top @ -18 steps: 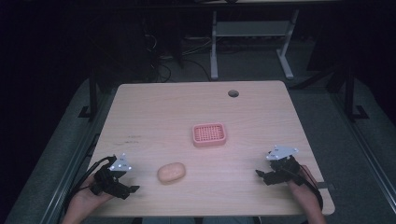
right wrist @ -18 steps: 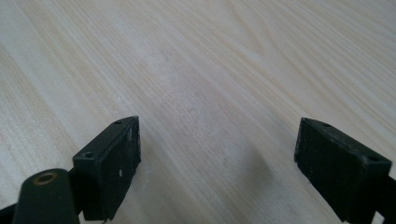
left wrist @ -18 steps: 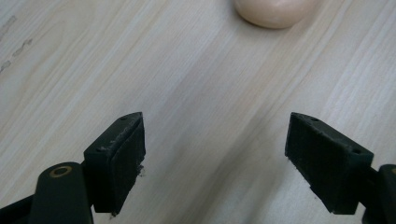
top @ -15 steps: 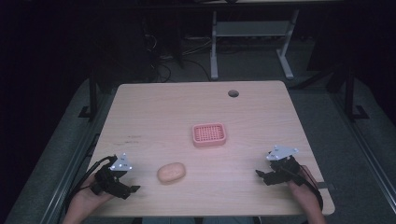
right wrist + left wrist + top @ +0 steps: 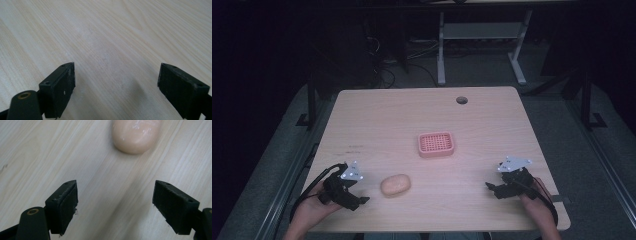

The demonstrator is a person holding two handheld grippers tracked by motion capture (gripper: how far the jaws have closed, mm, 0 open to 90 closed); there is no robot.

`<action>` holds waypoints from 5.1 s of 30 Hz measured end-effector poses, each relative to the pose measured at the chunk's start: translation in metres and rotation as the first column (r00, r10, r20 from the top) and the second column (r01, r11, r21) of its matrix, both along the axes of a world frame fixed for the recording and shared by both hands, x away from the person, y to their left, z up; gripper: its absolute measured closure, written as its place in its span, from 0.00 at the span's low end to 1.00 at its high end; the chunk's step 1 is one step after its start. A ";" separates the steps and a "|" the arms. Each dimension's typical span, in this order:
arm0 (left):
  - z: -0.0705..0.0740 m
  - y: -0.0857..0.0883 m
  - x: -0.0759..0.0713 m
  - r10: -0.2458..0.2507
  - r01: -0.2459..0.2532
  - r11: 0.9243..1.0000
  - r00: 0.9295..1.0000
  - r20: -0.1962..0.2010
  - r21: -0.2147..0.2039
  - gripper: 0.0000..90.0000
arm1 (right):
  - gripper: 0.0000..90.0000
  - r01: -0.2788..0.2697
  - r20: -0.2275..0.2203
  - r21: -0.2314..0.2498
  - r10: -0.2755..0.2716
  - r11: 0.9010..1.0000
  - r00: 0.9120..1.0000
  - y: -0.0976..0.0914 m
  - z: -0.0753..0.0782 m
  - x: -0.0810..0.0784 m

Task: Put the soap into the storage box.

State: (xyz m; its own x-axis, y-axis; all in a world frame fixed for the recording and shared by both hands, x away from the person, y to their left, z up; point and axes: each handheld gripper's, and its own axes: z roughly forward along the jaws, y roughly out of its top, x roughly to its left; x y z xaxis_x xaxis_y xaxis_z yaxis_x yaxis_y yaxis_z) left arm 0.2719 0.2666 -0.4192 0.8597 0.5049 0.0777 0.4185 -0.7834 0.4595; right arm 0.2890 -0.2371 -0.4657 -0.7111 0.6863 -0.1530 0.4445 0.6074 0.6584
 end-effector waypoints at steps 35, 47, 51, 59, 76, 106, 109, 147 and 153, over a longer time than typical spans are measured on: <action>0.004 -0.066 0.030 -0.117 0.119 0.992 0.992 -0.054 0.032 0.22 | 0.16 -0.005 0.006 0.019 0.005 1.000 1.000 0.000 0.001 -0.001; 0.001 -0.081 0.036 -0.133 0.137 0.990 0.987 -0.085 0.042 0.22 | 0.16 -0.005 0.006 0.020 0.005 1.000 1.000 0.000 0.001 -0.001; -0.004 -0.086 0.038 -0.139 0.146 0.988 0.985 -0.104 0.058 0.23 | 0.16 -0.001 0.006 0.018 0.001 1.000 1.000 0.000 0.002 -0.001; -0.010 -0.094 0.045 -0.135 0.144 0.988 0.981 -0.136 0.056 0.26 | 0.16 -0.009 0.003 0.014 0.009 1.000 1.000 0.001 0.002 -0.001; -0.021 -0.103 0.052 -0.160 0.177 0.980 0.973 -0.170 0.091 0.34 | 0.15 -0.011 0.008 0.020 0.011 1.000 1.000 0.002 0.003 -0.002; -0.005 -0.117 0.075 -0.181 0.201 0.975 0.967 -0.180 0.098 0.36 | 0.16 0.008 0.016 0.042 -0.008 0.999 1.000 -0.003 0.005 0.000; -0.001 -0.121 0.079 -0.188 0.207 0.974 0.965 -0.182 0.094 0.36 | 0.16 0.009 0.015 0.047 -0.010 0.999 1.000 -0.003 0.005 0.000; 0.022 -0.155 0.129 -0.230 0.254 0.962 0.953 -0.195 0.104 0.36 | 0.15 0.016 0.020 0.066 -0.018 0.998 1.000 -0.006 0.007 0.001; 0.025 -0.162 0.137 -0.235 0.258 0.960 0.952 -0.196 0.105 0.36 | 0.16 0.016 0.020 0.067 -0.017 0.998 1.000 -0.006 0.007 0.001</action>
State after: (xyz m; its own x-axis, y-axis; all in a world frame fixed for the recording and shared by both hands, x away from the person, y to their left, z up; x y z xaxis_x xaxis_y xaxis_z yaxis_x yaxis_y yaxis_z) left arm 0.4093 0.1049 -0.3939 0.9616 0.2714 -0.0400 0.2714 -0.9198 0.2833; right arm 0.2899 -0.2433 -0.4588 -0.6967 0.7071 -0.1208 0.4399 0.5541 0.7067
